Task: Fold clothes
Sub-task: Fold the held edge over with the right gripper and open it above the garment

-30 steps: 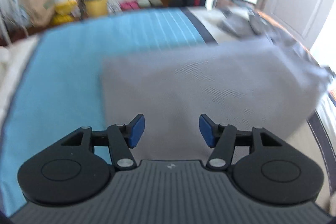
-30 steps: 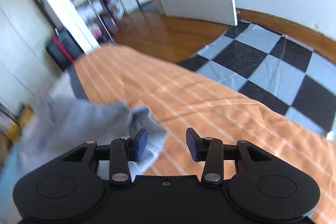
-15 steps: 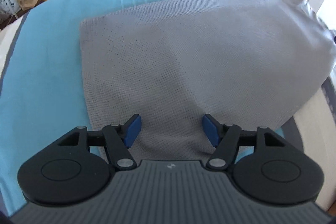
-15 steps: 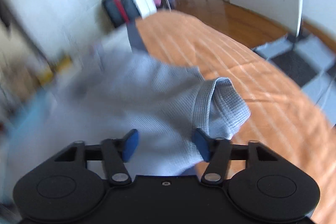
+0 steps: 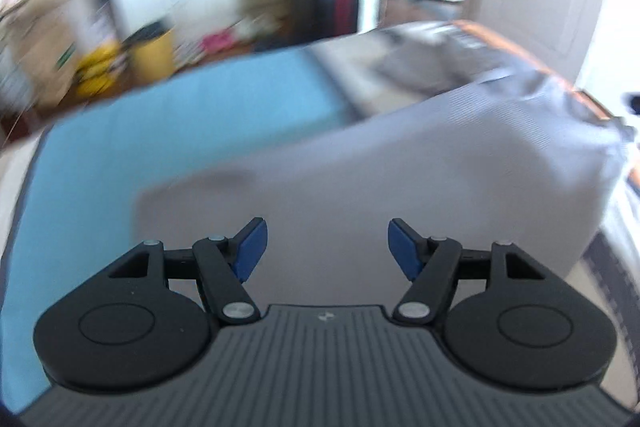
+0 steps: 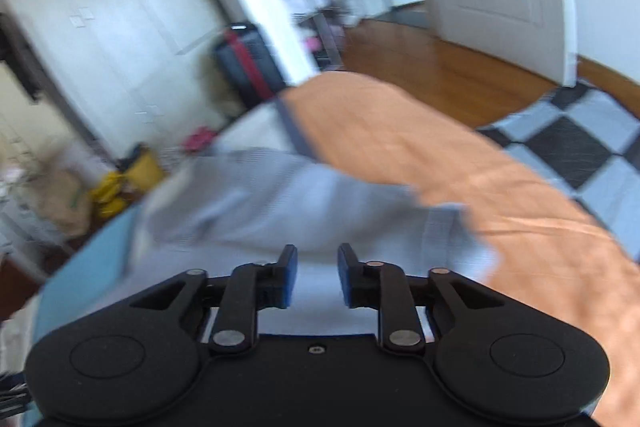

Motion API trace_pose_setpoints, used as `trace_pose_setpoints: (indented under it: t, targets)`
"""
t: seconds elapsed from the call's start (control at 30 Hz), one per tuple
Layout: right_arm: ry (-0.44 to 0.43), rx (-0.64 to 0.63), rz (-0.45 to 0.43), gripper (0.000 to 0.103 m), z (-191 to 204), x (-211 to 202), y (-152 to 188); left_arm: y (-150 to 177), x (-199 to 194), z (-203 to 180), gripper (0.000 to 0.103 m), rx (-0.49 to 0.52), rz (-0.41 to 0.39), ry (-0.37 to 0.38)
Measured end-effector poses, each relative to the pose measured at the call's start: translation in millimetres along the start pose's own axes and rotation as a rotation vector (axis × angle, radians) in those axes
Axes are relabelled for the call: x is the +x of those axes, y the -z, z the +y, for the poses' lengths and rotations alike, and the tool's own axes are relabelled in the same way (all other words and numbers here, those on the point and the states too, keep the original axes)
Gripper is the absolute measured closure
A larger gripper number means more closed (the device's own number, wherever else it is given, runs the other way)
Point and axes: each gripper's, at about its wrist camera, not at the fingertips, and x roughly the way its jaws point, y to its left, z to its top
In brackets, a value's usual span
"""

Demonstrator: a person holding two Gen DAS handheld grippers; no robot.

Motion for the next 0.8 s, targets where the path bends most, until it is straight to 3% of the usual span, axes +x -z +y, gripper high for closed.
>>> trace_pose_setpoints:
  t: [0.1, 0.27, 0.3, 0.37, 0.5, 0.53, 0.57, 0.6, 0.63, 0.67, 0.8]
  targets:
    - [-0.139, 0.013, -0.002, 0.069, 29, 33, -12, -36, 32, -32, 0.033, 0.062, -0.010, 0.084]
    - [-0.342, 0.067, 0.162, 0.066, 60, 112, -33, -92, 92, -68, 0.032, 0.129, 0.012, 0.100]
    - [-0.316, 0.065, 0.177, 0.060, 66, 124, -33, -100, 102, -73, 0.032, 0.131, 0.014, 0.099]
    - [-0.230, 0.068, 0.185, 0.032, 74, 146, -31, -109, 114, -68, 0.032, 0.110, 0.032, 0.087]
    - [-0.208, 0.127, 0.162, 0.027, 66, 183, -28, -107, 129, -52, 0.032, 0.075, 0.070, 0.088]
    - [-0.240, 0.150, 0.164, 0.033, 64, 190, -28, -102, 133, -46, 0.032, 0.095, 0.075, 0.106]
    - [-0.249, 0.156, 0.139, 0.051, 66, 193, -27, -98, 137, -43, 0.032, 0.119, 0.077, 0.110]
    - [-0.264, 0.119, 0.126, 0.061, 73, 196, -27, -95, 142, -39, 0.032, 0.131, 0.075, 0.102]
    - [-0.277, 0.081, 0.114, 0.083, 81, 199, -27, -93, 148, -35, 0.032, 0.131, 0.071, 0.098]
    - [-0.281, 0.030, 0.106, 0.089, 92, 203, -26, -92, 152, -29, 0.032, 0.111, 0.063, 0.107]
    - [-0.263, -0.150, 0.092, 0.097, 136, 215, -24, -88, 160, -6, 0.032, -0.040, 0.042, 0.156]
